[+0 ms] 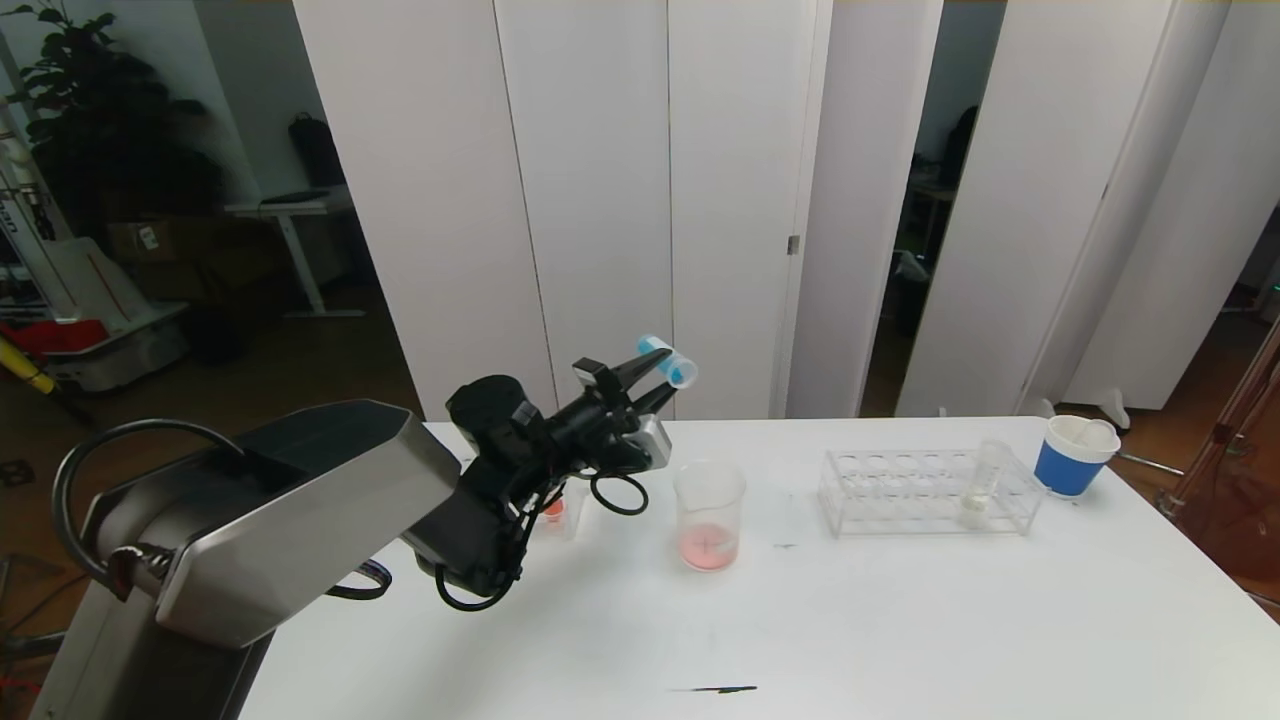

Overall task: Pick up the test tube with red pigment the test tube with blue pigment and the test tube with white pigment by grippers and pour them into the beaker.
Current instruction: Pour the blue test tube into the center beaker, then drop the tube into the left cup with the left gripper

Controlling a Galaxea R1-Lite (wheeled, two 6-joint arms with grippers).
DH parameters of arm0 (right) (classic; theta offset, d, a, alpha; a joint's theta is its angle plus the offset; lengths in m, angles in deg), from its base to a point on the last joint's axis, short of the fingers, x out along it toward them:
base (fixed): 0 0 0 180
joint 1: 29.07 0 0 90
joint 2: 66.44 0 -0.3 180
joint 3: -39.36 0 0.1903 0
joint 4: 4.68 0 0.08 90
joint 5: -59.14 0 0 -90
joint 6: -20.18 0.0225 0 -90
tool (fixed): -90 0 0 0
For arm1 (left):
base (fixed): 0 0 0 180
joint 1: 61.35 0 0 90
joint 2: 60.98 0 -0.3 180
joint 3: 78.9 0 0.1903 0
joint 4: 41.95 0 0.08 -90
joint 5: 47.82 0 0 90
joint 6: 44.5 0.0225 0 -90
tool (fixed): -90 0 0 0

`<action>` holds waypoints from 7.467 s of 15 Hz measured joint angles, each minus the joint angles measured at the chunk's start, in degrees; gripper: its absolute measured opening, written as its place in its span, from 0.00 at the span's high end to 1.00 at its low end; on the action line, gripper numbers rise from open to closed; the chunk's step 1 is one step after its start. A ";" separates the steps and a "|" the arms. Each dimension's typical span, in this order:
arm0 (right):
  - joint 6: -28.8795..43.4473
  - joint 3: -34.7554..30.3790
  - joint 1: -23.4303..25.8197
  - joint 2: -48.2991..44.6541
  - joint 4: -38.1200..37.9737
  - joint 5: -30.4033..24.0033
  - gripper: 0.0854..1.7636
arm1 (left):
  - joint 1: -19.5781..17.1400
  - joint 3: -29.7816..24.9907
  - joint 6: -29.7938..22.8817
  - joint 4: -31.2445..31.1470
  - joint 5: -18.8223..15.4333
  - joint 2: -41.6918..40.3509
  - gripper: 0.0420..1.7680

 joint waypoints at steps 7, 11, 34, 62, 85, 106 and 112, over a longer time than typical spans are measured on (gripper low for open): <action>0.00 0.00 0.00 0.00 0.00 0.00 0.01 | 0.13 -0.33 2.34 -0.02 0.17 -0.16 0.69; 0.01 0.00 0.00 0.00 0.00 0.00 0.01 | 0.28 -0.39 4.99 0.00 0.67 -0.63 0.69; 0.00 0.00 0.00 0.00 0.02 0.02 0.01 | 0.89 -0.67 5.16 0.00 0.94 -1.93 0.69; 0.00 0.00 0.00 0.00 0.00 0.00 0.01 | 0.45 -1.49 7.98 0.00 -1.15 -3.52 0.69; 0.00 0.00 0.00 0.00 0.00 0.00 0.01 | 2.18 -4.02 -20.98 -14.03 28.47 -12.31 0.69; 0.00 0.00 0.00 0.00 0.00 0.05 0.01 | 4.91 3.25 -65.94 -69.02 39.69 -31.17 0.69; 0.01 0.00 0.00 0.00 0.00 0.02 0.01 | -4.83 2.80 -64.45 -56.78 50.38 -30.62 0.69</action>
